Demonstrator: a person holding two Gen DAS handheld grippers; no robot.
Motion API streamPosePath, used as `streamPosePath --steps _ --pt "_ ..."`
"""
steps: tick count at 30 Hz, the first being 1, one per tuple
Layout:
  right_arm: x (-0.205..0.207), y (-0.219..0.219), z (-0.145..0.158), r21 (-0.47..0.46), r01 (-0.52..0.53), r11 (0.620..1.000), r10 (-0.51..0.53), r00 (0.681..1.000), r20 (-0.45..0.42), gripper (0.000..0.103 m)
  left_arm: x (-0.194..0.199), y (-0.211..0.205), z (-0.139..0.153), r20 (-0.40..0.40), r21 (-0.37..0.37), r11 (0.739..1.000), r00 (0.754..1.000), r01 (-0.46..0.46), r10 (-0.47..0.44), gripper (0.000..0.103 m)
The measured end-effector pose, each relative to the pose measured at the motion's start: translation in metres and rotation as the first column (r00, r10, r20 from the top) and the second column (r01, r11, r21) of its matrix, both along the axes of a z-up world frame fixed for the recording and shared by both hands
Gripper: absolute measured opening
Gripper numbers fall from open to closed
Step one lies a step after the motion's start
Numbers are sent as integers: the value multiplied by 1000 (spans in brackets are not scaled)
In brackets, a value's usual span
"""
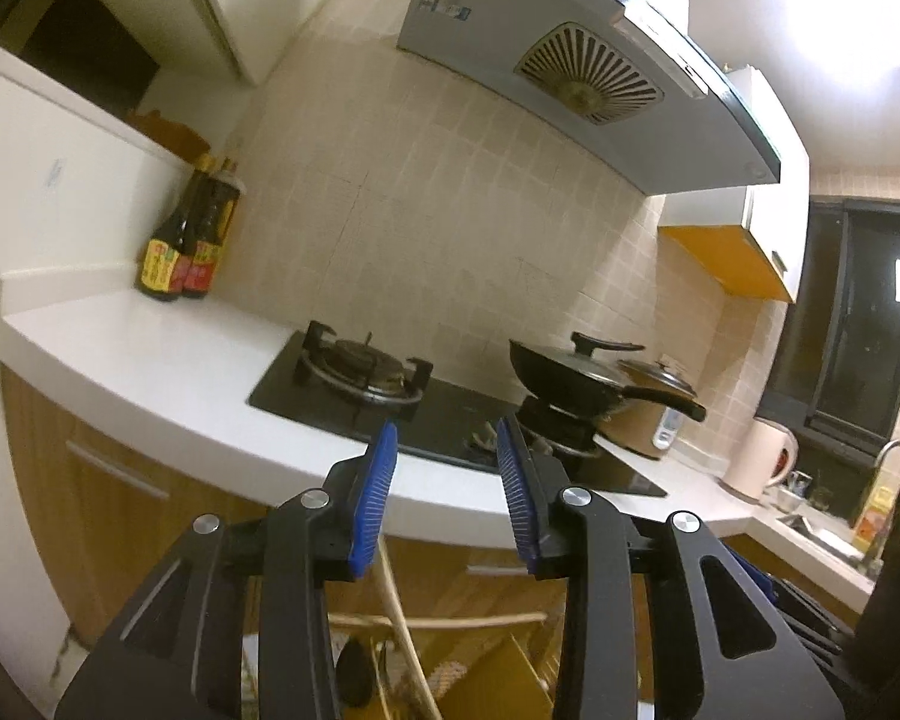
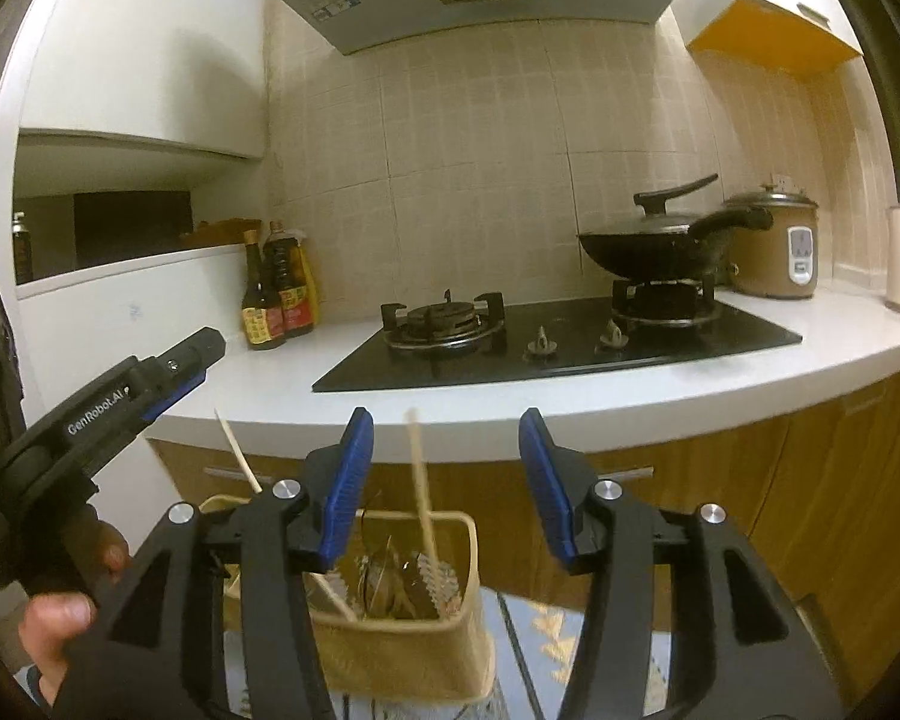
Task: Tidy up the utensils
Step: 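Lower both chopsticks into the beige basket and open both tools, then lower both tools back toward the utensils on the rug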
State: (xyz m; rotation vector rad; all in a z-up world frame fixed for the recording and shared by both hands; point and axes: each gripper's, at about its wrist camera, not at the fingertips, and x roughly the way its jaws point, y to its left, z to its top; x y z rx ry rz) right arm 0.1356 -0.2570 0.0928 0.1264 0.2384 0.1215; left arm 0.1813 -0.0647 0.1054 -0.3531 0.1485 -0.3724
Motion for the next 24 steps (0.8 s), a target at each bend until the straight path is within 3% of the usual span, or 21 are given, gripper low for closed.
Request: streamPosePath --steps 8,15,19,23,24 --pt "-45 -11 5 29 -10 1000 14 991 -130 47 -37 11 7 -82 51 996 994 70 -65 39" --pt "-62 -10 -1 32 -5 999 15 953 -302 47 -59 11 21 -131 114 987 987 111 -96 45" --pt "-62 -3 -18 32 -27 999 38 897 -441 47 -62 8 12 -246 147 972 958 186 -146 46" --pt "-60 2 -46 43 -52 998 67 814 -577 47 -61 9 -14 -391 168 949 902 266 -184 46" --pt "-59 3 -54 45 -63 997 78 790 -609 47 -59 10 -23 -438 165 942 878 292 -195 46"
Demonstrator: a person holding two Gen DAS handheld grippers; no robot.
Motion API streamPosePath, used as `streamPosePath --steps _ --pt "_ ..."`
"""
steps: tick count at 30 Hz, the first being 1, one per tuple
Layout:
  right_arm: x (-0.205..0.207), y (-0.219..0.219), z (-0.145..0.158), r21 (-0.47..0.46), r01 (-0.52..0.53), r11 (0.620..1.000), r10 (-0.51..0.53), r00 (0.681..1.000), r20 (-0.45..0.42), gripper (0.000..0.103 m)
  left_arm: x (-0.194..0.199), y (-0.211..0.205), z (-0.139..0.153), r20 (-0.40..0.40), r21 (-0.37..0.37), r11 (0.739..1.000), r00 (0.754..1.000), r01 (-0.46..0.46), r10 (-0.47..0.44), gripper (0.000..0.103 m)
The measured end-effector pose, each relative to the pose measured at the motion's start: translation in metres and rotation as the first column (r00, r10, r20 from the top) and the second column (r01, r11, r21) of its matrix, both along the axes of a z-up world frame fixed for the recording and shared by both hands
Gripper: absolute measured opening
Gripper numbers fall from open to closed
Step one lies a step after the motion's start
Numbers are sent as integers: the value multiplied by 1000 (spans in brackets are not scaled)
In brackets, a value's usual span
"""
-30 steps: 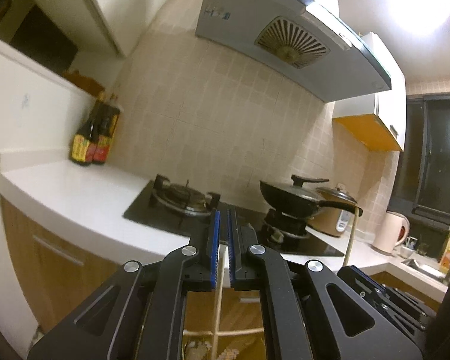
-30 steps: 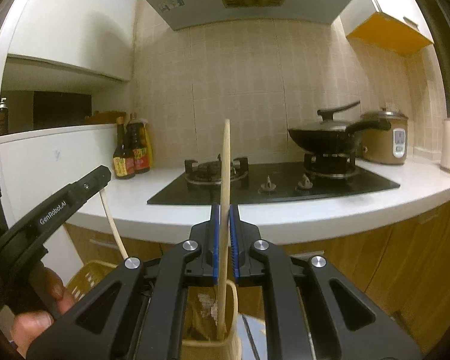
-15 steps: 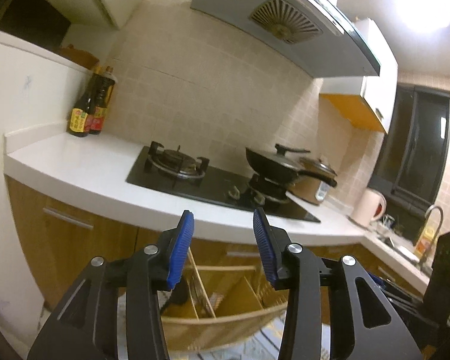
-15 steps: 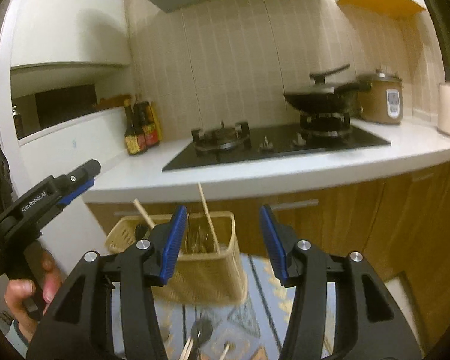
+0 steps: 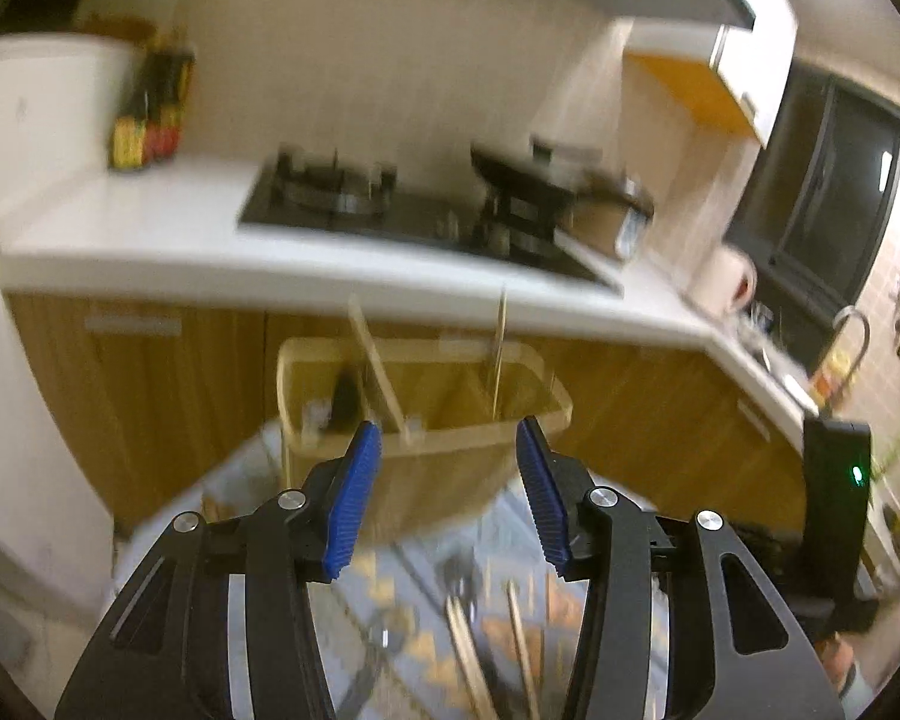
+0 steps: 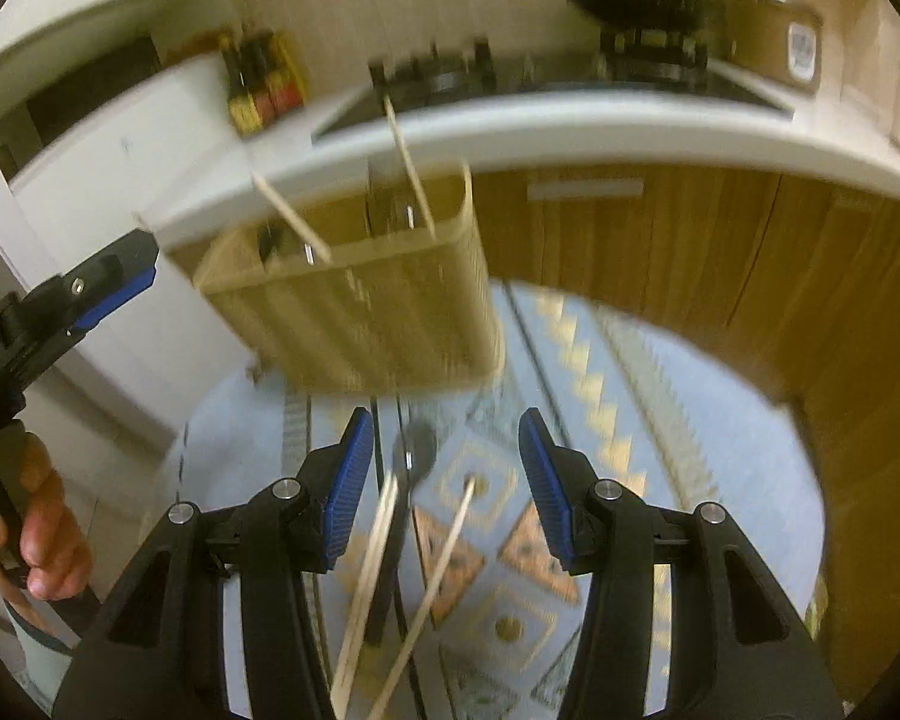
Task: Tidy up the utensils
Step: 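Lower both tools back toward the utensils on the rug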
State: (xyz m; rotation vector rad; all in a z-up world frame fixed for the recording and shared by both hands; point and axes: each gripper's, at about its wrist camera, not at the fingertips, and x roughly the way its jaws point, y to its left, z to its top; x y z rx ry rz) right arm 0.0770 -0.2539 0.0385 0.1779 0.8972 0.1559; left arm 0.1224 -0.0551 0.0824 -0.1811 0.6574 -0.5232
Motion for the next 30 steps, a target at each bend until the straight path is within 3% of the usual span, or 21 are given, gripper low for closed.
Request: streamPosePath --steps 4,10,16,18,22,30 --pt "4 3 -29 12 -45 999 47 990 -134 47 10 5 -39 -197 20 997 978 71 -66 46" --pt "3 0 -56 53 -37 998 48 972 -229 47 12 -7 -88 -330 66 985 935 159 -129 46" --pt "9 7 -83 78 -43 996 66 944 -323 44 14 -15 -104 -340 149 973 933 174 -114 46" --pt "14 10 -92 64 -40 997 60 934 -352 37 14 -19 -112 -359 190 959 924 212 -133 46" --pt "25 14 -97 55 -29 998 47 926 -374 34 17 -27 -125 -362 292 923 922 249 -135 46" --pt "40 39 -102 -69 -51 996 22 926 -376 34 32 -36 -149 -416 364 877 897 313 -148 46"
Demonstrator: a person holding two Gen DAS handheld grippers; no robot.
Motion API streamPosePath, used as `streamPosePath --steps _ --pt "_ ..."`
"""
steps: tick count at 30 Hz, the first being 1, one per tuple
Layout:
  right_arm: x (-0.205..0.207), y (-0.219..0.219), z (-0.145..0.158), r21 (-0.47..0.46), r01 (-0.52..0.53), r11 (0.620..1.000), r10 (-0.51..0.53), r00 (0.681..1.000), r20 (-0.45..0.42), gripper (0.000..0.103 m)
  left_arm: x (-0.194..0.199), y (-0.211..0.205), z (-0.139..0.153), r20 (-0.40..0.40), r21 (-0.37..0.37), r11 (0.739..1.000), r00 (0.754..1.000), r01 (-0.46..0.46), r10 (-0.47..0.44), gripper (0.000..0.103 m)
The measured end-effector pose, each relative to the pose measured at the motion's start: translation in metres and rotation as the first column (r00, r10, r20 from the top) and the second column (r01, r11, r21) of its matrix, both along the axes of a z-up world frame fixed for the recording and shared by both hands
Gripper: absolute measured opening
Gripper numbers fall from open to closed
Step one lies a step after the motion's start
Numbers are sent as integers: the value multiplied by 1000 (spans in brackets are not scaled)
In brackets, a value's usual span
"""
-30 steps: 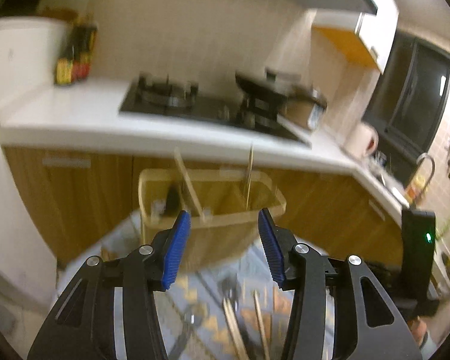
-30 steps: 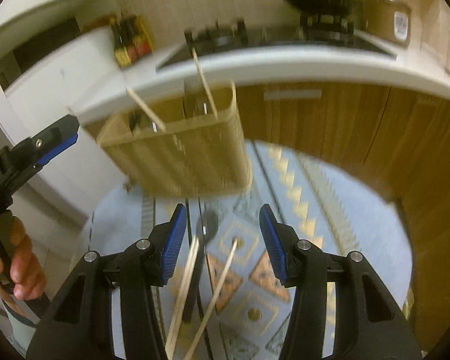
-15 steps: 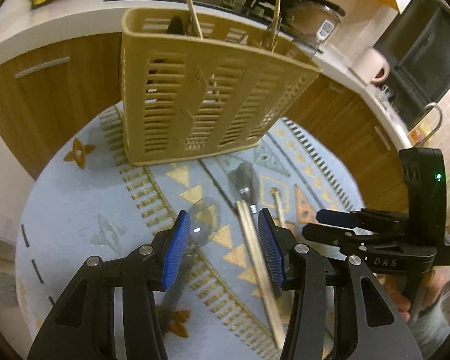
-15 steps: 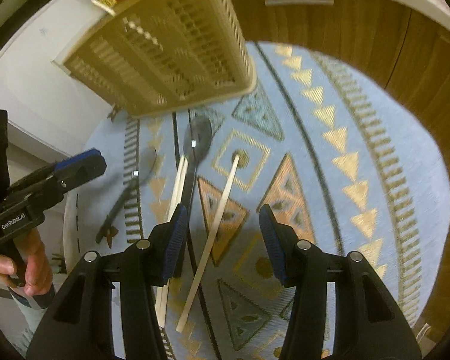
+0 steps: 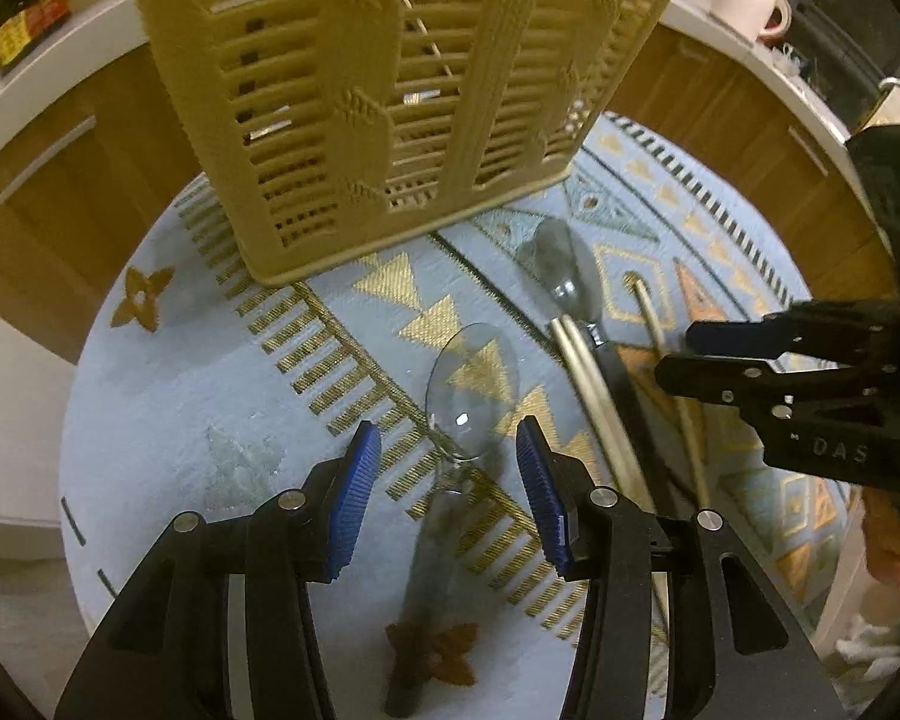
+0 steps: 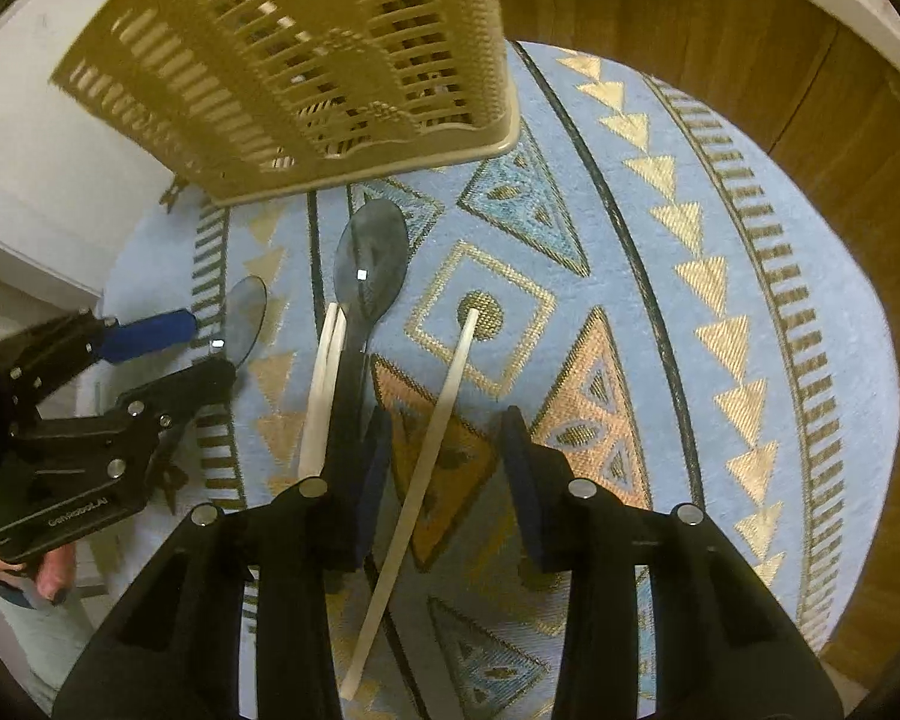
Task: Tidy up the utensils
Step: 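Lower both tools back toward the utensils on the rug, then grasp a clear spoon with the left tool while the right tool grasps a chopstick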
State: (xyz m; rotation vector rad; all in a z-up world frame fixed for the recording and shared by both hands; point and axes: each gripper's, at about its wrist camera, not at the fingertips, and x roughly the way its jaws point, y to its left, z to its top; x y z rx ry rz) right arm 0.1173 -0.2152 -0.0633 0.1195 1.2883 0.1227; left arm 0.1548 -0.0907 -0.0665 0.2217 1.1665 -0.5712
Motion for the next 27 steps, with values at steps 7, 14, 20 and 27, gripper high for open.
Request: streamPosePath --steps 7,14,20,27 --pt "5 21 -4 -122 -29 992 32 999 20 20 0 -4 -2 9 30 999 999 30 -30 46" --pt "4 17 -5 -136 -57 989 60 998 21 6 1 -9 -6 8 41 998 999 40 -40 46" --pt "-15 -2 -3 -147 -105 984 107 994 9 5 0 -3 -5 -8 27 999 999 44 -44 46" --pt "-19 -16 -10 -93 -111 989 111 994 -6 5 7 11 -6 -50 0 999 998 44 -44 46"
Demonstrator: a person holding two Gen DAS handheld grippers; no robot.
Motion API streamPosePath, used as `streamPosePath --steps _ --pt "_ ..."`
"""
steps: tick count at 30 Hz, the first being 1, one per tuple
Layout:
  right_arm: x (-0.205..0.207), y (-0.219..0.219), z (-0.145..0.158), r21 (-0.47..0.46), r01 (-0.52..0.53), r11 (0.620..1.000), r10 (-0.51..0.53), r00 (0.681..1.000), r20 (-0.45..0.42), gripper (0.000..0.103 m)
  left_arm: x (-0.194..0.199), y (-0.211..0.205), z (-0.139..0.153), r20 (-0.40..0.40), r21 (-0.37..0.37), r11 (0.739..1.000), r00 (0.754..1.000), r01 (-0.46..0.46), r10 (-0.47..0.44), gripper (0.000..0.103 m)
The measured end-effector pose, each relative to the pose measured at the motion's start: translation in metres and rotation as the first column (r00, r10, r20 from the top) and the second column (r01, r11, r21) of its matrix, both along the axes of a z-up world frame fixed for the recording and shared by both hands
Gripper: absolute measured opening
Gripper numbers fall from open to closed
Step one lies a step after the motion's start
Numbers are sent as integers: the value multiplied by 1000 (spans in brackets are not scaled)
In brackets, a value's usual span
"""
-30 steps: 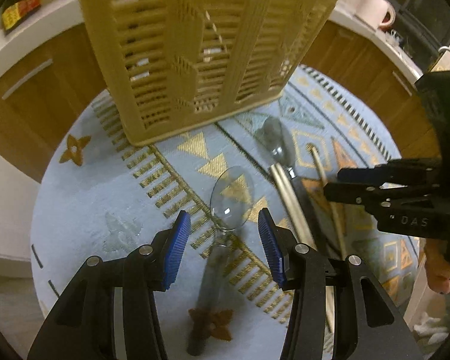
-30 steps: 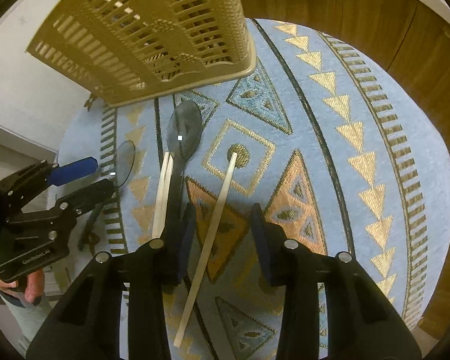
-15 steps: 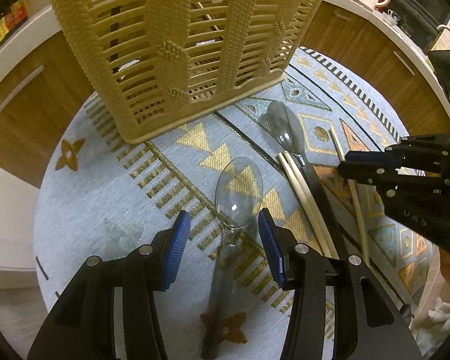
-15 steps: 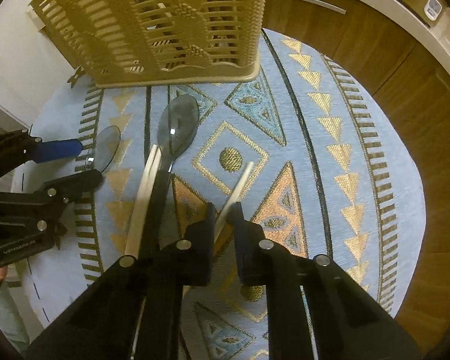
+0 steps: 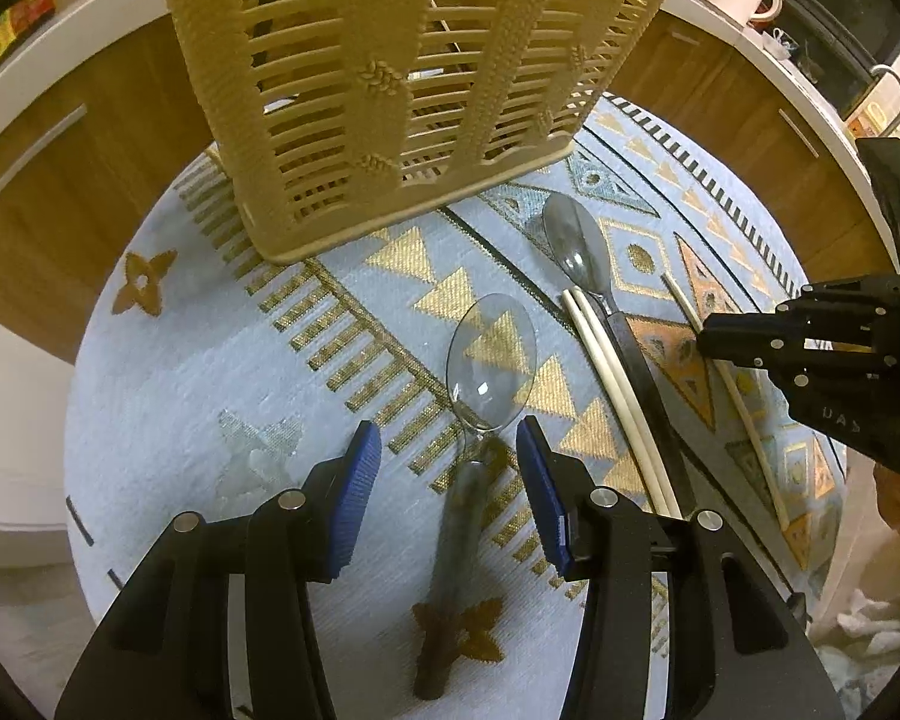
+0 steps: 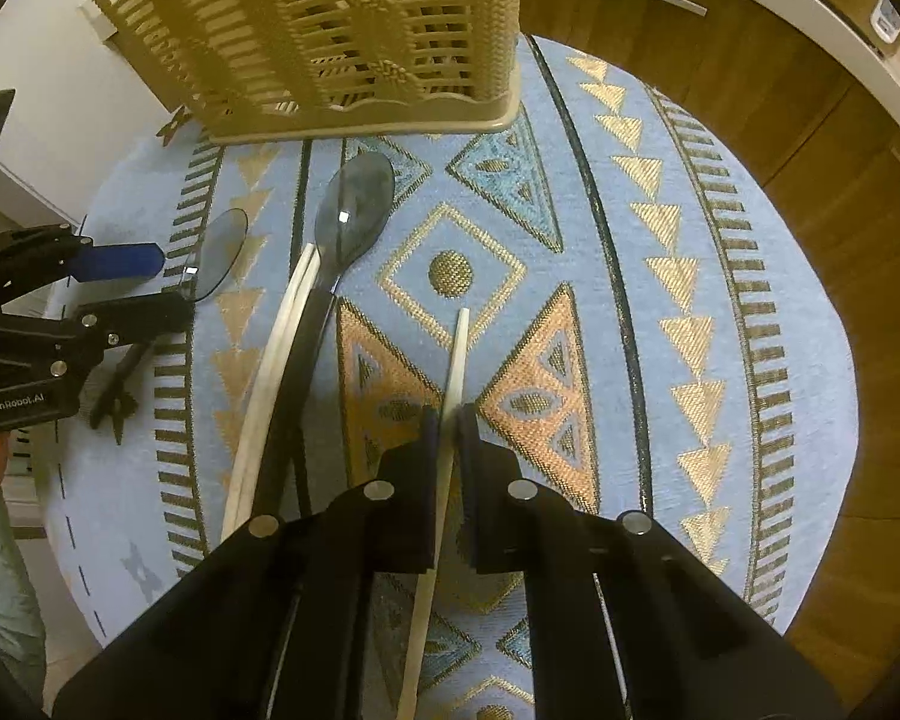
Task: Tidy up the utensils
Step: 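Grasp a clear spoon with the left tool while the right tool grasps a chopstick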
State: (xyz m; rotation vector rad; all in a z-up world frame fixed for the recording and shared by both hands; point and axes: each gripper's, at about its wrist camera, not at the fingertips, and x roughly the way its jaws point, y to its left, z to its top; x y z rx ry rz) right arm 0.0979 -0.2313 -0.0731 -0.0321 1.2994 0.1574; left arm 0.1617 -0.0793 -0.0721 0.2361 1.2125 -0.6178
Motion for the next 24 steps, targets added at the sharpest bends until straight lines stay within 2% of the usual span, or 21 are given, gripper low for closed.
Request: streamPosePath --steps 4,5,8,20,22,24 --pt "0 -1 3 11 -2 1000 2 1000 -10 5 -1 -6 0 11 44 999 1000 20 -21 46" --pt "0 0 4 14 -1 1000 1 1000 -12 5 -2 -11 0 13 52 998 999 30 -30 50" --pt "0 4 4 18 -5 1000 5 1000 -19 6 -1 -24 -1 9 65 996 998 55 -56 51" --pt "7 -3 3 38 -5 999 7 998 -68 6 1 -65 -4 83 180 981 993 71 -87 52" --pt "7 -2 3 32 -9 999 11 997 -71 6 1 -67 -4 90 175 983 993 60 -76 49" --pt "8 -1 2 27 -11 1000 13 997 -78 6 2 -66 -3 96 176 983 993 43 -61 40"
